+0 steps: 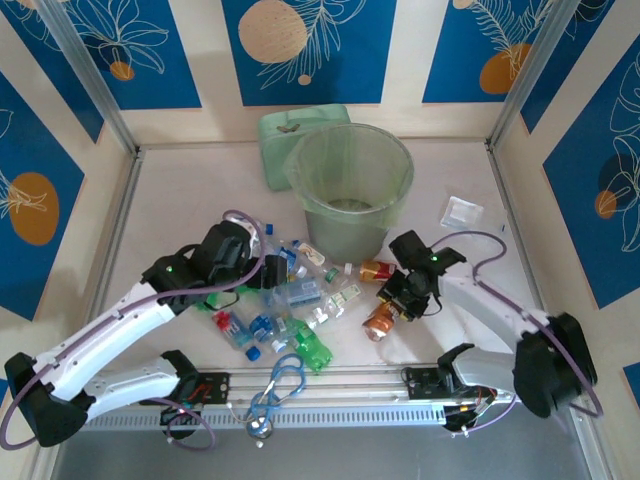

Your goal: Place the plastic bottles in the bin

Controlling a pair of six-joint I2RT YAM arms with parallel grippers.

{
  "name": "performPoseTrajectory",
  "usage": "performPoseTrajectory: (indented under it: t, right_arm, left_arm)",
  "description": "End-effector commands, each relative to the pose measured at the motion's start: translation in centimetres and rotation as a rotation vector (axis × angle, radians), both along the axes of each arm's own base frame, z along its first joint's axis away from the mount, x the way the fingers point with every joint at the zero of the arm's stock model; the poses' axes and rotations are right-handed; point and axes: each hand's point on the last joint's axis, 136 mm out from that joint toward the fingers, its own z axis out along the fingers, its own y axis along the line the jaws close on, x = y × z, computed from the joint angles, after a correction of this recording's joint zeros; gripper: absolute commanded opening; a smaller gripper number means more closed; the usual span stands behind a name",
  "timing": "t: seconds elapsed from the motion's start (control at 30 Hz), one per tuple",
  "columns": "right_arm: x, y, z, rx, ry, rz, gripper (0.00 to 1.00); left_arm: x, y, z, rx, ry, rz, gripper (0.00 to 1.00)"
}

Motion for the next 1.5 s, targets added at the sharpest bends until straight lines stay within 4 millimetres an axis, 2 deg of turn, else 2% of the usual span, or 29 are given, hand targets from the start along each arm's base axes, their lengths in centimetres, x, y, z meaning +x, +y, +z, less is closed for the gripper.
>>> performPoseTrajectory:
  t: [0.0, 0.13, 0.3, 0.4, 0.57, 0.67, 0.83, 1.07, 1.47]
  right_arm:
    - [0.2, -0.8, 4.5, 0.001, -0.131, 0.032, 0.48]
    - [1.1, -0.3, 11.8, 0.084, -0.394, 0.103, 0.47]
    - [1.7, 1.8, 22.3, 0.256, -0.750, 0.206, 0.48]
    - [2.3, 3.1, 26.7, 0.324, -0.879, 0.236, 0.49]
    - [4.1, 5.9, 31.7, 0.400, -0.999, 0.289, 0.48]
    - [5.2, 7.8, 33.5, 0.409, -1.029, 0.328, 0.49]
    - [6.4, 10.2, 35.2, 0.414, -1.042, 0.370, 0.49]
    - [7.1, 11.9, 36.4, 0.444, -1.057, 0.376, 0.49]
    - [7.6, 12.7, 36.0, 0.450, -1.035, 0.370, 0.52]
  left_arm:
    - [0.0, -1.3, 3.6, -0.057, -0.077, -0.084, 0.84]
    - [-0.7, -3.9, 7.4, -0.168, -0.150, -0.234, 0.90]
    - [-2.2, -7.3, 12.4, -0.350, -0.210, -0.416, 1.00]
    - [-3.1, -9.3, 15.3, -0.476, -0.214, -0.510, 1.00]
    - [-3.6, -12.2, 18.5, -0.642, -0.193, -0.616, 1.00]
    - [-3.4, -13.1, 19.6, -0.677, -0.204, -0.643, 1.00]
    - [-3.2, -13.7, 19.2, -0.632, -0.223, -0.660, 1.00]
    - [-3.7, -14.4, 18.7, -0.607, -0.231, -0.690, 0.99]
    - [-3.3, -14.9, 18.8, -0.576, -0.281, -0.701, 0.74]
